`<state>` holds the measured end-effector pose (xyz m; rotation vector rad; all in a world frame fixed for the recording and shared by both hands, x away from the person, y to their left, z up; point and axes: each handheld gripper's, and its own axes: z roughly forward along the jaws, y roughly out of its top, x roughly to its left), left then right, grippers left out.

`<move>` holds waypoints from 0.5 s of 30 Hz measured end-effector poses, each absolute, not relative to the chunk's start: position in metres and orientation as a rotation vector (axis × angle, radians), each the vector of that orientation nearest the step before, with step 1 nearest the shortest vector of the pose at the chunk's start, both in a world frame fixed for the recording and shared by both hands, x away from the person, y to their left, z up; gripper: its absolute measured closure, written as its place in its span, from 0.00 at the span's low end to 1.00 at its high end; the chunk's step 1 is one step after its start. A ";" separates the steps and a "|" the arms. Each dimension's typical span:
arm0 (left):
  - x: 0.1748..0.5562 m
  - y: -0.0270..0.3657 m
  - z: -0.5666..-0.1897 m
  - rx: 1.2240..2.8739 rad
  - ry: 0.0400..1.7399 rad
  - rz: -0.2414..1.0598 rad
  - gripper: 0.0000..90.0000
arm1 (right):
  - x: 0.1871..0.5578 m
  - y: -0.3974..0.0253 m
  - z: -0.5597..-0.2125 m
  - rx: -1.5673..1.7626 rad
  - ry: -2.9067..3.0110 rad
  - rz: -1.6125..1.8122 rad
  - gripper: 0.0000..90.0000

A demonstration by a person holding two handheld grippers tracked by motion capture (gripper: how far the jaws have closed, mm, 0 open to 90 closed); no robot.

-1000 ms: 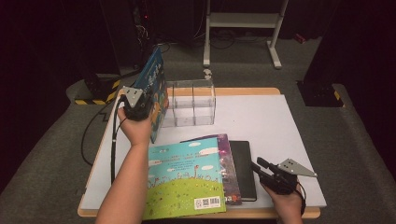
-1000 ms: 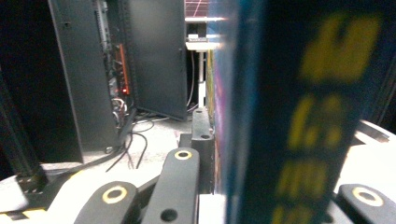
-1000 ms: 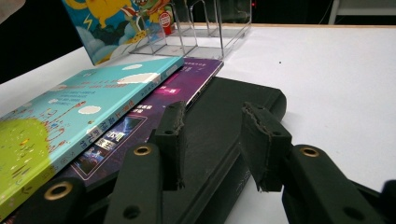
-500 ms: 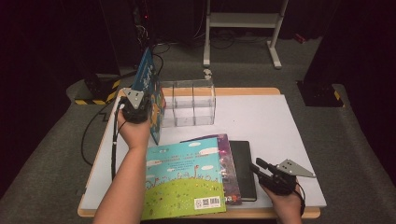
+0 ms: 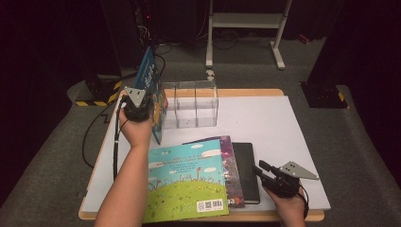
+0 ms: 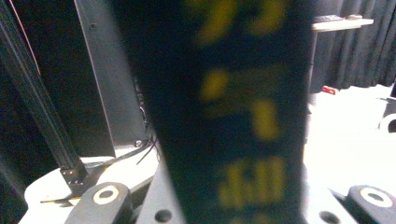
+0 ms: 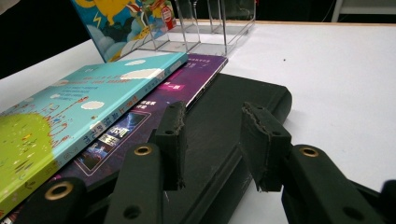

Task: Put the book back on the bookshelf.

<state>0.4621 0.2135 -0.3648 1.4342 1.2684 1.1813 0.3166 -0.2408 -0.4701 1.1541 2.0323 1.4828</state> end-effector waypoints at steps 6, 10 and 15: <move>0.462 0.216 -0.364 1.427 1.272 1.153 0.81 | 0.316 -0.240 -0.470 1.155 2.034 1.486 0.68; 0.459 0.223 -0.365 1.408 1.303 1.075 0.65 | 0.317 -0.240 -0.471 1.153 2.038 1.484 0.67; 0.453 0.228 -0.370 1.417 1.311 1.034 0.57 | 0.317 -0.240 -0.471 1.159 2.040 1.479 0.66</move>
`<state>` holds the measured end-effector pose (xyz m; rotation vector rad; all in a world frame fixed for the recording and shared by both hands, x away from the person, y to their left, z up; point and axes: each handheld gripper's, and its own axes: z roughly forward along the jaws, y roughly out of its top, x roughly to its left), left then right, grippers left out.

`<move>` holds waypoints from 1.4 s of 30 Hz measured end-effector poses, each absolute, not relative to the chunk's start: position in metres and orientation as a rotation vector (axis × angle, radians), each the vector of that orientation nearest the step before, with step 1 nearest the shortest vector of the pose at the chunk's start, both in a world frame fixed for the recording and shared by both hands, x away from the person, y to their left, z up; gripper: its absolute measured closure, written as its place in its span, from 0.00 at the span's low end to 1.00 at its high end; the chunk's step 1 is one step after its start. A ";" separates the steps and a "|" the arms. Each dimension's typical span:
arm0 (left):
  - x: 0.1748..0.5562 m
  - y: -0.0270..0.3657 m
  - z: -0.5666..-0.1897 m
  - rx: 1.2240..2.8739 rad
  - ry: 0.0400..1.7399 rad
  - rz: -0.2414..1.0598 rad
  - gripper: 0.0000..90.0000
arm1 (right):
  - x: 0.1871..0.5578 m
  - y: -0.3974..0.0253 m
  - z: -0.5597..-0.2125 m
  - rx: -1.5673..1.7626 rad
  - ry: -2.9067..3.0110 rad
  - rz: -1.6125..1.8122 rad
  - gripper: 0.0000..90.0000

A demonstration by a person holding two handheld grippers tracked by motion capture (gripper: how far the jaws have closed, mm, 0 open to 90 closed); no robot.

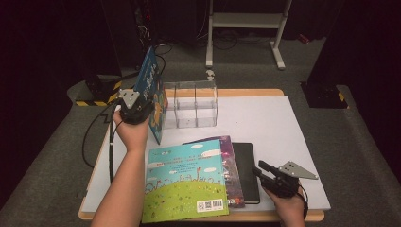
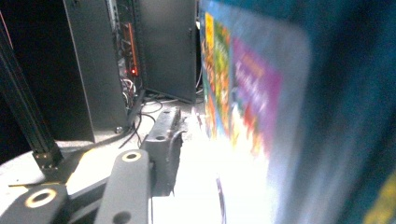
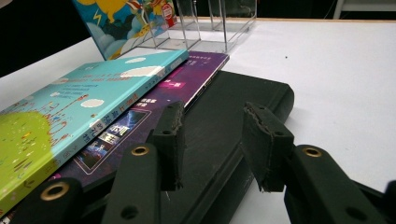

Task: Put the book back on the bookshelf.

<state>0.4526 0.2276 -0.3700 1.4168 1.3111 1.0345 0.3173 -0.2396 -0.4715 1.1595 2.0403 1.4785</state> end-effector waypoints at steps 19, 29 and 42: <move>0.387 0.257 -0.414 1.542 1.333 0.782 0.43 | 0.317 -0.232 -0.475 1.132 2.074 1.440 0.62; 0.345 0.266 -0.468 1.644 1.367 0.620 0.40 | 0.317 -0.229 -0.476 1.127 2.085 1.417 0.59; 0.294 0.257 -0.506 1.771 1.410 0.423 0.32 | 0.317 -0.226 -0.477 1.130 2.110 1.399 0.57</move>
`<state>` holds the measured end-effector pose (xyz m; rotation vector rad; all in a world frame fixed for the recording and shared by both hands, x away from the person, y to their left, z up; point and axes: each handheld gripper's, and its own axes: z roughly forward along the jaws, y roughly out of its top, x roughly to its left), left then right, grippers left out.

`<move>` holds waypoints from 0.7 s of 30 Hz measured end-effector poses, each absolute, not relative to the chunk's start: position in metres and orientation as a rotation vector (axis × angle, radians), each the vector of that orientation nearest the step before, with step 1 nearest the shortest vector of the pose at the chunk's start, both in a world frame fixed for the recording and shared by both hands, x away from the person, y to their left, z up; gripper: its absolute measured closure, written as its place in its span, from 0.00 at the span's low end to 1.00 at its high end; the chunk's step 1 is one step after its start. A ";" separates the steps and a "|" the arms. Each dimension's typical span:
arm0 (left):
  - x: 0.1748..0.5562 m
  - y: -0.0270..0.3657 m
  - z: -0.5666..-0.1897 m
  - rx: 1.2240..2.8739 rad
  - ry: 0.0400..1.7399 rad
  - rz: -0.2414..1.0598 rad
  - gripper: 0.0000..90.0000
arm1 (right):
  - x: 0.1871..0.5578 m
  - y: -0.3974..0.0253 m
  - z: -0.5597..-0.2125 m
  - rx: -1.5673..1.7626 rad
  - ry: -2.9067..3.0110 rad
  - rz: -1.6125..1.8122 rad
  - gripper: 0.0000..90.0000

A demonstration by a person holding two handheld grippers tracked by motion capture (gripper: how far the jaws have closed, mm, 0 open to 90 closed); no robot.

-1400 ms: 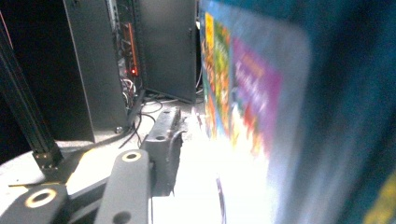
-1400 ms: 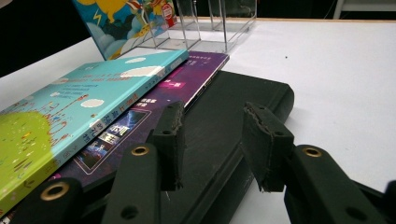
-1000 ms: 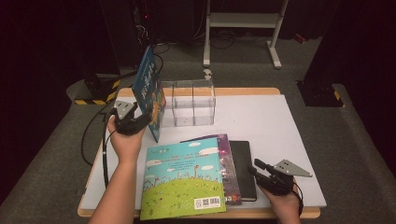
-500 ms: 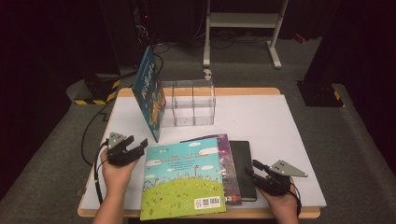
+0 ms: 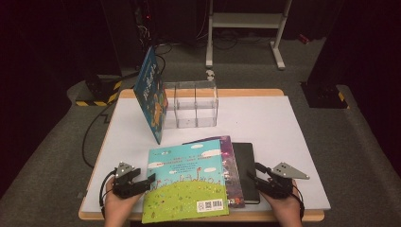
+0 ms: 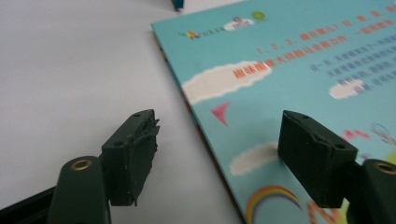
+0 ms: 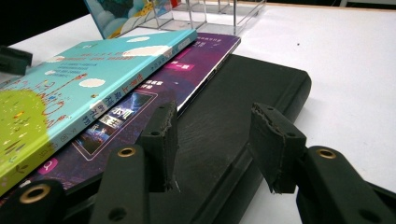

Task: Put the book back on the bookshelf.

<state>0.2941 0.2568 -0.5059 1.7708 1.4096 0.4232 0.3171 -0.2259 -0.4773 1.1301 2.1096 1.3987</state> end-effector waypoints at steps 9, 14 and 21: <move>0.278 0.242 -0.510 1.739 1.367 0.332 0.25 | 0.316 -0.224 -0.475 1.136 2.115 1.400 0.54; 0.278 0.239 -0.508 1.740 1.392 0.339 0.26 | 0.312 -0.220 -0.471 1.119 2.117 1.404 0.52; 0.280 0.230 -0.505 1.759 1.401 0.350 0.26 | 0.307 -0.207 -0.464 1.076 2.153 1.433 0.49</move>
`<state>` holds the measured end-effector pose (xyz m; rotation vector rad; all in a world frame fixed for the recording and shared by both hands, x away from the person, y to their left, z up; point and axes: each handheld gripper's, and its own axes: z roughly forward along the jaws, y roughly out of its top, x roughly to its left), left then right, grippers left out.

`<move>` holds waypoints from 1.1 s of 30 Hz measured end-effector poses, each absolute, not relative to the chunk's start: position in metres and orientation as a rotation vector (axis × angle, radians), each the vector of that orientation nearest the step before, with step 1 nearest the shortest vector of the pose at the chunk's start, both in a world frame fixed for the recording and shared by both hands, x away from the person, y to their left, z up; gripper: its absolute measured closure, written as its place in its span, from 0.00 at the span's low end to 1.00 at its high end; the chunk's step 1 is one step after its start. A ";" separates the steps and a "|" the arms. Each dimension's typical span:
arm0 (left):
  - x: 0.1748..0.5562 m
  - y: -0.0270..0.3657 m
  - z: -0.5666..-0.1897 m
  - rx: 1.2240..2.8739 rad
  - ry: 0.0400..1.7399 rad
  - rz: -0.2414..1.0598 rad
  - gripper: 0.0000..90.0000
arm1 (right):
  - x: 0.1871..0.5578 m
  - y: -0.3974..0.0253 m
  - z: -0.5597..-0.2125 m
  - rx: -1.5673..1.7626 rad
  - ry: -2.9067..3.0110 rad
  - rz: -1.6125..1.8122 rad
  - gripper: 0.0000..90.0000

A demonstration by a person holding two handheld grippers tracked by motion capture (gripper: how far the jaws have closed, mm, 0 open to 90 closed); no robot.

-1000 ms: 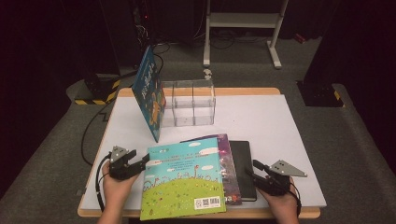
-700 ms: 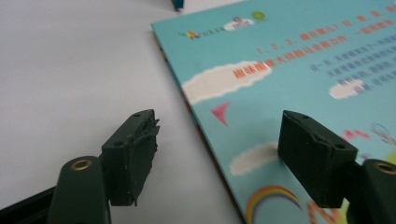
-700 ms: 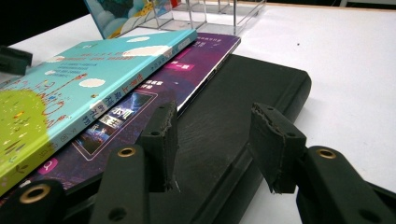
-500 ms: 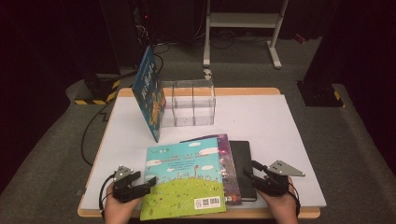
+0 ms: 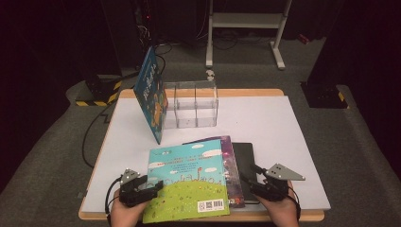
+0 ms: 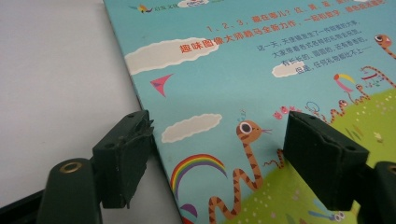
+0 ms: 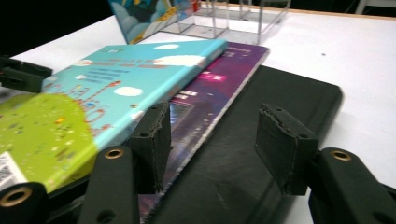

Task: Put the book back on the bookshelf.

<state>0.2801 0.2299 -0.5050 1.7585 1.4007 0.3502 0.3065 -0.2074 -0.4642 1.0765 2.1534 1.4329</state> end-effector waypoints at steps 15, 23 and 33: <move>0.295 0.152 -0.493 1.861 1.127 0.346 0.41 | 0.309 -0.218 -0.461 1.113 2.123 1.421 0.51; 0.290 0.177 -0.479 1.767 1.185 0.447 0.26 | 0.312 -0.220 -0.473 1.171 2.161 1.322 0.54; 0.291 0.192 -0.498 1.713 1.226 0.156 0.26 | 0.312 -0.221 -0.474 1.181 2.156 1.332 0.53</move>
